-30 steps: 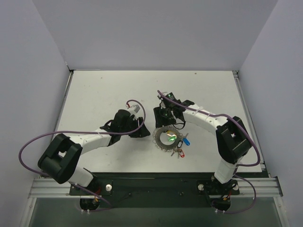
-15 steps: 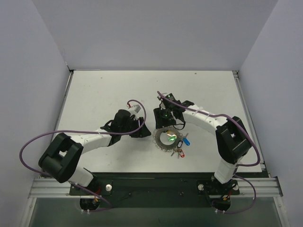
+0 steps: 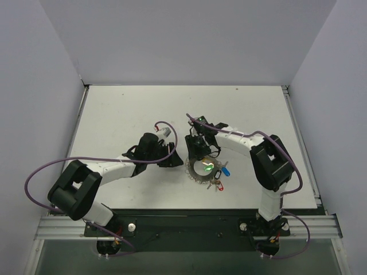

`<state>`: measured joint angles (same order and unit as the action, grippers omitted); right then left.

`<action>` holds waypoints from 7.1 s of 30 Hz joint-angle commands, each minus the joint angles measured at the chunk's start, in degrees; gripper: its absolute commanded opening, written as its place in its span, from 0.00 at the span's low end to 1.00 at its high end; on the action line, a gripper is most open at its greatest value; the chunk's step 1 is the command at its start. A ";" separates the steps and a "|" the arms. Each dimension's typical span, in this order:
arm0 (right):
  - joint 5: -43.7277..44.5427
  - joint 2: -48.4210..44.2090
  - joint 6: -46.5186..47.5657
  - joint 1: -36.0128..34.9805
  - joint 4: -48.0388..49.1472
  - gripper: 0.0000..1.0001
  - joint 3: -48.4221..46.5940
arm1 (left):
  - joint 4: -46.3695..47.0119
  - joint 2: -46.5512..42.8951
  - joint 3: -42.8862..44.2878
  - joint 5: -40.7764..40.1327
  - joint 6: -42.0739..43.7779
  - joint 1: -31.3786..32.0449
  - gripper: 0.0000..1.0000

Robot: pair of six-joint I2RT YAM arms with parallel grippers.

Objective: Put the keys on the keyring

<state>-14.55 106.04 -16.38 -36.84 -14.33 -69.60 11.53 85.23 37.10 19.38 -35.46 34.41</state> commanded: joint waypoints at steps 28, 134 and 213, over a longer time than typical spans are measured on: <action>1.01 0.23 -1.20 0.37 -1.05 0.39 -5.64 | 3.32 0.90 0.43 1.28 -0.40 -0.22 0.57; 16.22 0.92 -5.33 5.82 -2.55 0.24 -0.71 | 4.03 4.51 1.57 3.39 -0.13 -0.22 0.57; -33.35 -30.54 19.63 -0.25 2.46 0.00 5.18 | 6.04 -24.59 2.98 12.79 19.65 -1.72 0.59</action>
<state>-43.86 77.28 0.62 -36.58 -13.56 -64.45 12.34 58.89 38.79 28.80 -15.84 32.91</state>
